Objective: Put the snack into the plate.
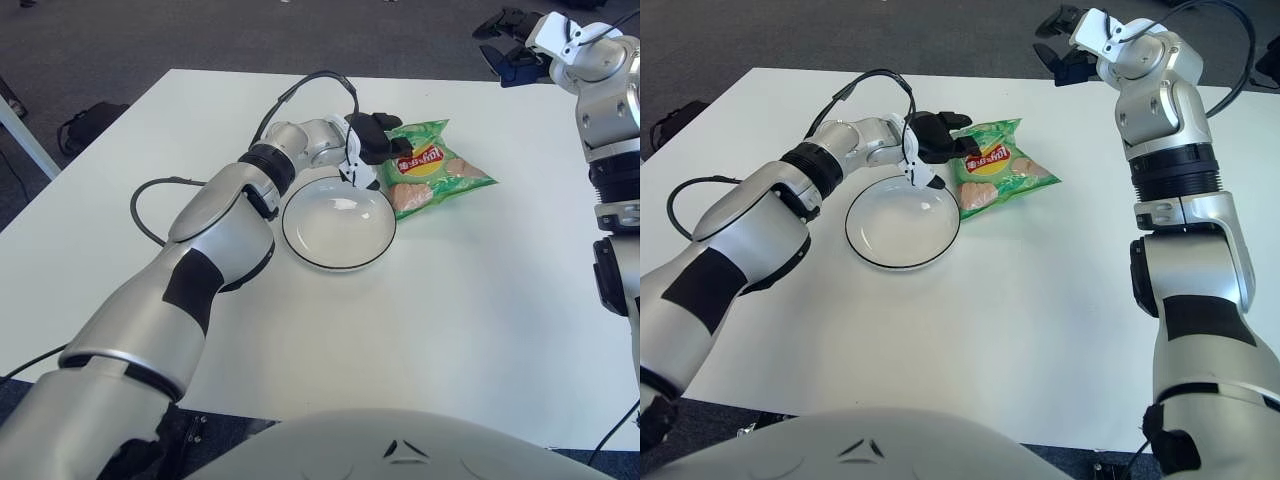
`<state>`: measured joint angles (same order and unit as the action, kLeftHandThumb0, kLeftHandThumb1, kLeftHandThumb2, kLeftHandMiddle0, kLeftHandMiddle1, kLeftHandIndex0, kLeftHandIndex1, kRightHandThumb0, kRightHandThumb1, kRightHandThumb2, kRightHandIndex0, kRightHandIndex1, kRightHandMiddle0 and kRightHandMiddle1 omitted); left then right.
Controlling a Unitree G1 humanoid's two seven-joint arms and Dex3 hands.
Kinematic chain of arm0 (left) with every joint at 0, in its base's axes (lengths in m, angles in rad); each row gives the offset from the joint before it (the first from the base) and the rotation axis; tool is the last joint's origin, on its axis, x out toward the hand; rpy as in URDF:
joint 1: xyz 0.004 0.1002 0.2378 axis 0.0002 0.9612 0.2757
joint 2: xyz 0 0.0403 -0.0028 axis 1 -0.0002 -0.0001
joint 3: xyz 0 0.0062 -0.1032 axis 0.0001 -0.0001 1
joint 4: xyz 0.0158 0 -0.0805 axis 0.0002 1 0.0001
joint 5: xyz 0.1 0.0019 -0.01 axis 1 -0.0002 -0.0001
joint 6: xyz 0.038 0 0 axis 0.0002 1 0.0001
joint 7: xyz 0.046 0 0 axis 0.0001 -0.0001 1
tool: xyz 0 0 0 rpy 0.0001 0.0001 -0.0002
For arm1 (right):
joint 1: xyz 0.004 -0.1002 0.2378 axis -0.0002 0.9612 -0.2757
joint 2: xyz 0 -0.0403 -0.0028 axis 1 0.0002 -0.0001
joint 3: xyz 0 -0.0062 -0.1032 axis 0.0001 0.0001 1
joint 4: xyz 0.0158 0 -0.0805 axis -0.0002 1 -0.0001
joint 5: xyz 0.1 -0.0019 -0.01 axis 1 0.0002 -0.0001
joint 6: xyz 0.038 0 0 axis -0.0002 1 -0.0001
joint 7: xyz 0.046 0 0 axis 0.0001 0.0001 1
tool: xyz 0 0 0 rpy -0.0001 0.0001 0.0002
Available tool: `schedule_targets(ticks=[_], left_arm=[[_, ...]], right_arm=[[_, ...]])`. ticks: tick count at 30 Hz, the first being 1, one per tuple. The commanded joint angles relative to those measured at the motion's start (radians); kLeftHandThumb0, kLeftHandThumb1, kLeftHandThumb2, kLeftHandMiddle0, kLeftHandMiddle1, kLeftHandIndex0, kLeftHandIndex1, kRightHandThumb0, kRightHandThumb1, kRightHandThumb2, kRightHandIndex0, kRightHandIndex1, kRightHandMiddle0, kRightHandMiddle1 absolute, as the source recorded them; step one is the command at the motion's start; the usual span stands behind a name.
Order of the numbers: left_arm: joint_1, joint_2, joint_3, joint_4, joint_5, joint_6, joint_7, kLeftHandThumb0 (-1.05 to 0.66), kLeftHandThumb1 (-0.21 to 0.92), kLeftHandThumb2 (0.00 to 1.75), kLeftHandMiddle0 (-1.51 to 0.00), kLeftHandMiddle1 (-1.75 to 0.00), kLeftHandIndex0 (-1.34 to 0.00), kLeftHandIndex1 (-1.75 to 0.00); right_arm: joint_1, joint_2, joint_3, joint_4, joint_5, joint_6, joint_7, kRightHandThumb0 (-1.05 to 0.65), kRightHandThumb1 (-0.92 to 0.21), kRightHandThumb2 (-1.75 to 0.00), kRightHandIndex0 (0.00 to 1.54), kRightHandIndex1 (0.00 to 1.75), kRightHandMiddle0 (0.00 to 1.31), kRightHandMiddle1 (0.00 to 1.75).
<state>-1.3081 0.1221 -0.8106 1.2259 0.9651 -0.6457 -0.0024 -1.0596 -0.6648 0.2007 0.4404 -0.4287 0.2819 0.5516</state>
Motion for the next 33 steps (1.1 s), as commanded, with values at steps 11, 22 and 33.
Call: schedule_targets(ticks=[11,22,33], left_arm=[[0.081,0.1,0.116,-0.085,-0.141,-0.138,0.04,-0.22,0.78,1.11,-0.15,-0.02,0.0,-0.66],[0.166,0.144,0.29,-0.108,-0.335,-0.253,0.067,-0.41,0.77,1.09,-0.26,-0.05,0.0,-0.76],[0.192,0.131,0.36,-0.138,-0.359,-0.328,0.247,-0.61,0.92,0.92,-0.37,-0.11,0.0,-0.76]], right_arm=[[0.075,-0.004,-0.018,-0.074,0.027,-0.015,0.004,-0.57,-0.92,-0.85,0.2,0.75,0.0,1.3],[0.167,-0.041,0.01,-0.126,-0.037,-0.152,-0.059,-0.5,-0.92,-0.84,0.24,0.9,0.0,1.27],[0.205,-0.032,0.004,-0.077,-0.052,-0.274,-0.136,-0.5,-0.92,-0.8,0.24,0.96,0.0,1.21]])
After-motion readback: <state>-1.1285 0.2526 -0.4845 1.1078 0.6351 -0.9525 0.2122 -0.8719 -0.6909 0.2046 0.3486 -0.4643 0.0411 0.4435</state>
